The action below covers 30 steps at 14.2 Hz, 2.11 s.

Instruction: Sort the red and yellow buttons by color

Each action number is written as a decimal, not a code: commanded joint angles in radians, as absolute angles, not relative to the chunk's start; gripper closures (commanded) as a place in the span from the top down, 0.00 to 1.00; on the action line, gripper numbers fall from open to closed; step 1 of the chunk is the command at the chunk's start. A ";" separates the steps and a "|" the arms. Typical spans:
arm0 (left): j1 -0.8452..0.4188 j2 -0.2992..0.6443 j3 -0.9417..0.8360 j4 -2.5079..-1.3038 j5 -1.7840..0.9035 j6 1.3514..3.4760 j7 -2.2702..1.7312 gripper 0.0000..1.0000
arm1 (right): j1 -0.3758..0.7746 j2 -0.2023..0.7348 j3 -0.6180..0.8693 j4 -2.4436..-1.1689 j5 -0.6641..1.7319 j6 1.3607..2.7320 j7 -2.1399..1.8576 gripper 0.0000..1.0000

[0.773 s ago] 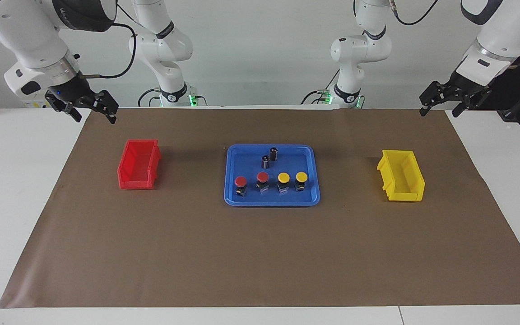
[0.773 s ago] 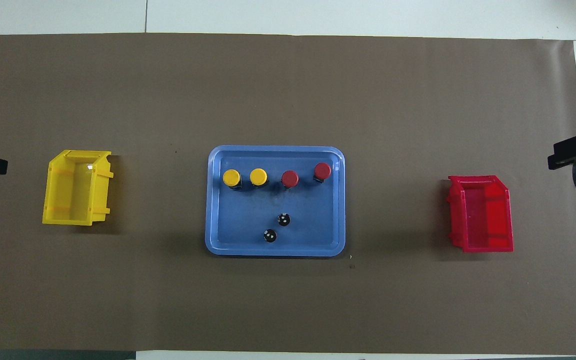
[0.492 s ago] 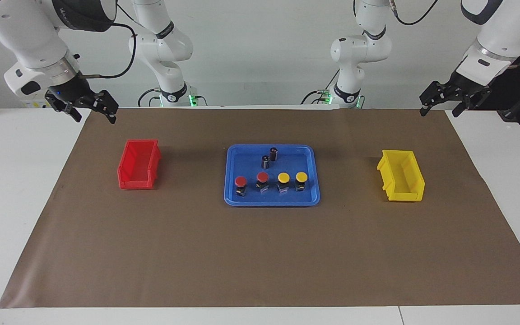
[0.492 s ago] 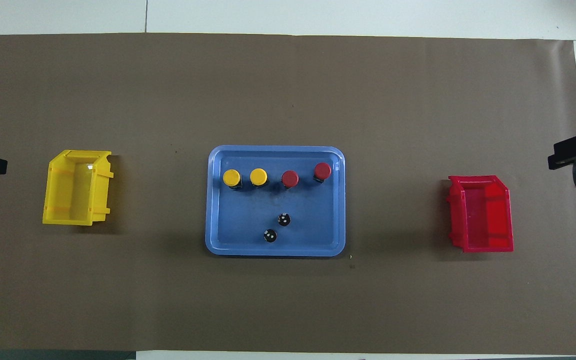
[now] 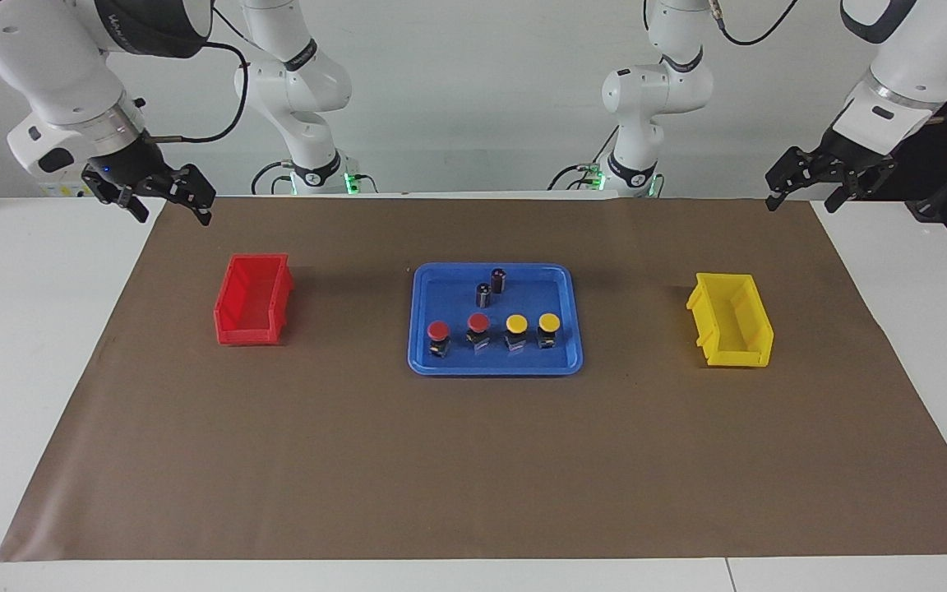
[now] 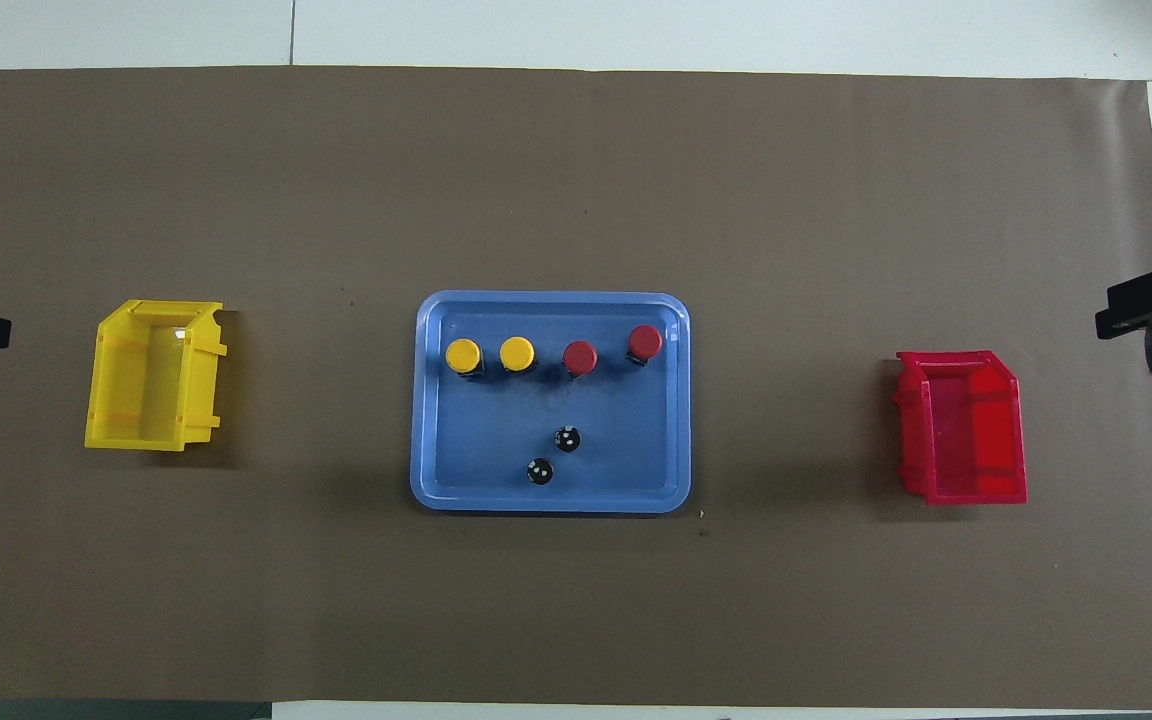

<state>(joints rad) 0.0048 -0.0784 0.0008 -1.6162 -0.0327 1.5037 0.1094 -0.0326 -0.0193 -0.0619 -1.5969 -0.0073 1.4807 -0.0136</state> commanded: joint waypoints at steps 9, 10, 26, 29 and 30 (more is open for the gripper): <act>0.000 -0.100 -0.003 -1.649 -0.029 1.578 0.104 1.00 | 0.260 0.205 -0.041 -1.349 0.000 1.500 0.245 1.00; -0.003 -0.101 -0.005 -1.657 -0.029 1.589 0.088 1.00 | 0.315 0.242 -0.041 -1.332 0.002 1.535 0.317 1.00; -0.259 -0.083 -0.018 -1.956 -0.040 1.968 -0.391 1.00 | 0.552 0.348 -0.037 -1.825 0.021 2.207 0.563 0.81; -0.311 -0.058 -0.020 -1.971 -0.041 2.019 -0.466 1.00 | 0.543 0.348 -0.037 -1.828 0.021 2.207 0.540 0.75; -0.336 -0.040 -0.020 -1.971 -0.043 2.040 -0.506 1.00 | 0.540 0.348 -0.037 -1.829 0.021 2.207 0.537 0.74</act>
